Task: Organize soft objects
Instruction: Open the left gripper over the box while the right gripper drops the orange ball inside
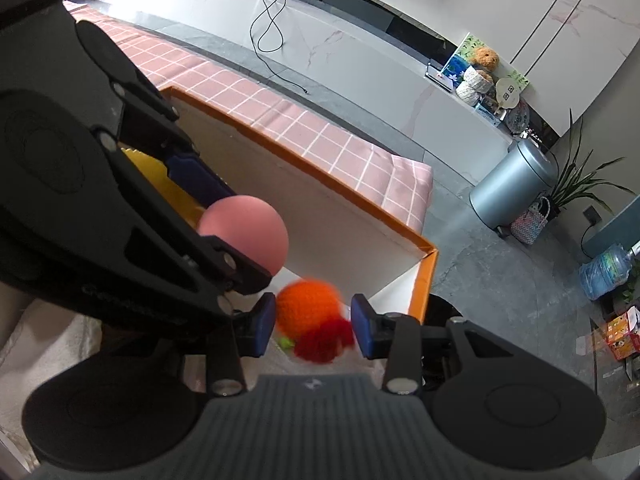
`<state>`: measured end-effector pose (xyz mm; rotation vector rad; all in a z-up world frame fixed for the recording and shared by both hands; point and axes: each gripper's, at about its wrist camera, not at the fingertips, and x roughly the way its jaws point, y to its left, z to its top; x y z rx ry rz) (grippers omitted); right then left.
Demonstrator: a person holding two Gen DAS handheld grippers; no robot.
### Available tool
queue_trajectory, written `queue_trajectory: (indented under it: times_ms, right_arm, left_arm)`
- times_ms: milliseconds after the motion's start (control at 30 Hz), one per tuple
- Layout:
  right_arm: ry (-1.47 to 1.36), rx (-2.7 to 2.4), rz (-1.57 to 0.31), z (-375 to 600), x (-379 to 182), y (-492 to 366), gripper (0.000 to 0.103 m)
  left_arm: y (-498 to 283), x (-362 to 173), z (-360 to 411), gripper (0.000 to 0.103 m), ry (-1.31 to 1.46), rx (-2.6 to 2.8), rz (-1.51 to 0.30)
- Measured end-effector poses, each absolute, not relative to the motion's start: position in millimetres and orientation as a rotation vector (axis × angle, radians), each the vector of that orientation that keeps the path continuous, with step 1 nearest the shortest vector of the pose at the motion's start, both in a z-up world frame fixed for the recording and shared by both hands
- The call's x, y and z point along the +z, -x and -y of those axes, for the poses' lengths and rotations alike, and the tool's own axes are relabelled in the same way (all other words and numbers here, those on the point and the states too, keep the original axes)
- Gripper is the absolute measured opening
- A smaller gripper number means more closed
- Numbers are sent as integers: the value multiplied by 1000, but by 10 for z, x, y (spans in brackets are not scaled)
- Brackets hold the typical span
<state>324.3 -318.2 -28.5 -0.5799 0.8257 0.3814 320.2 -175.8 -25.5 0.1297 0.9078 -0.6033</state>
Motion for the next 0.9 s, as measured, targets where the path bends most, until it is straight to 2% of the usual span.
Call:
queue_trajectory:
  times_ms: [67, 133, 200, 400, 533, 900]
  right_arm:
    - [593, 384, -827, 3168, -303, -3229, 41]
    - [600, 382, -827, 3164, -304, -3215, 41]
    - [597, 377, -827, 3168, -286, -3207, 43]
    - [587, 372, -809, 3185, -192, -3121, 48]
    - [592, 356, -788, 3178, -62, -2985, 55]
    - [489, 300, -693, 3192, 538, -2245, 58]
  left_arm:
    - [-3217, -235, 1777, 64, -131, -603, -902]
    - [-3217, -203, 1769, 75, -127, -596, -889]
    - [-3207, -169, 1749, 81, -123, -578, -873]
    - [-3139, -2, 1685, 81, -102, -569, -836]
    - [-2977, 160, 1608, 81, -105, -568, -791]
    - [-2073, 659, 1257, 79, -113, -585, -593]
